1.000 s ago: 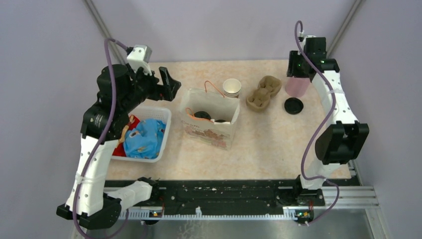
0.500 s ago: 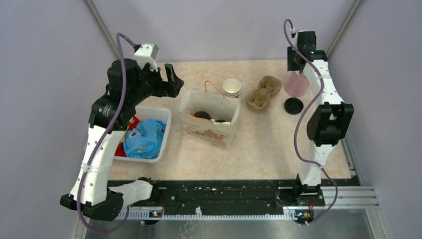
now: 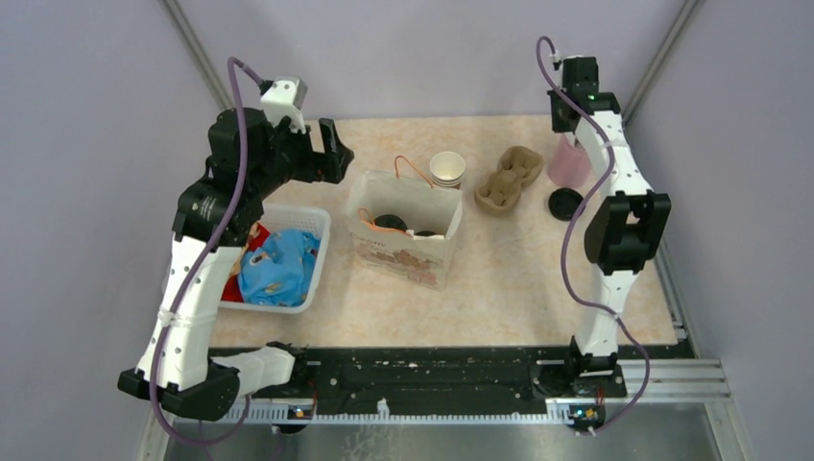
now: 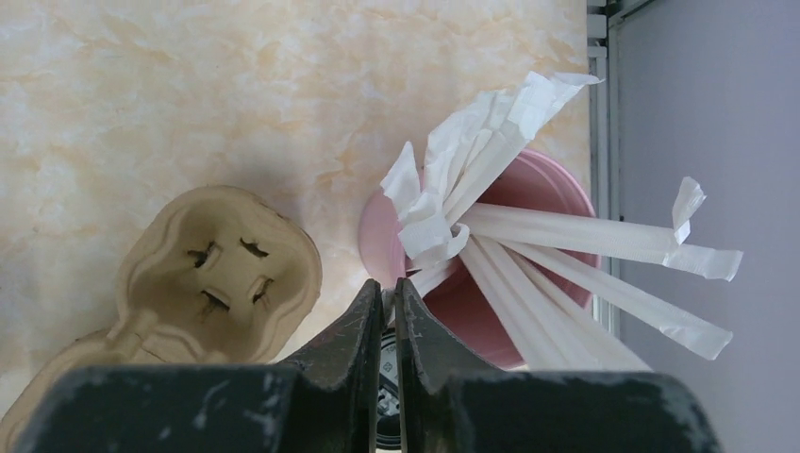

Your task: Pack the takeout coffee

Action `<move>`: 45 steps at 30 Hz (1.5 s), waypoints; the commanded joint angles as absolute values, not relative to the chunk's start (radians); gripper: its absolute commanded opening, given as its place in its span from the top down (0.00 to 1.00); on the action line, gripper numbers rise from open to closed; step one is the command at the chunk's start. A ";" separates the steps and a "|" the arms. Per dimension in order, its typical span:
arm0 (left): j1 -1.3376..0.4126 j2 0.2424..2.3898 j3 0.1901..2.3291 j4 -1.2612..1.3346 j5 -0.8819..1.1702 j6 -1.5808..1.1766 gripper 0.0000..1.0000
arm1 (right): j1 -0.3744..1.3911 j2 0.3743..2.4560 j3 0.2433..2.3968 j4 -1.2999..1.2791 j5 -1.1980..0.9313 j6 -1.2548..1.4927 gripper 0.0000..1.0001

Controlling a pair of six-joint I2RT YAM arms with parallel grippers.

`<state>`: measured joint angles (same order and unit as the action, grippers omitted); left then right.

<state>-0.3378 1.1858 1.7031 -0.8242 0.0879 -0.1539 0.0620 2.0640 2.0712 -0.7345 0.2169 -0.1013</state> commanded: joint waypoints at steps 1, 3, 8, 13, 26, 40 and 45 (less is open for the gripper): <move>-0.340 1.186 1.741 -0.800 0.078 -0.129 0.06 | 0.081 2.038 2.126 -0.737 0.260 -0.109 0.94; -0.340 1.180 1.740 -0.799 0.077 -0.126 0.06 | 0.083 2.006 2.126 -0.742 0.277 -0.114 0.96; -0.340 1.156 1.727 -0.789 0.097 -0.130 0.06 | 0.084 1.911 2.121 -0.769 0.309 -0.114 0.99; -0.341 1.110 1.704 -0.778 0.118 -0.143 0.06 | 0.084 1.798 2.111 -0.785 0.333 -0.111 1.00; -0.347 0.988 1.655 -0.763 0.176 -0.195 0.06 | 0.098 1.469 2.184 -0.819 -0.419 0.170 1.00; -0.351 0.923 1.651 -0.790 0.222 -0.229 0.06 | 0.540 1.340 2.001 -0.557 -0.508 0.453 1.00; -0.351 0.916 1.663 -0.805 0.222 -0.233 0.06 | 0.685 1.419 2.069 -0.709 -0.307 0.322 1.00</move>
<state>-0.3481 0.9260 1.6566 -0.8169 0.2047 -0.2195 0.6083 1.3613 1.9869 -0.5800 -0.4793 0.4168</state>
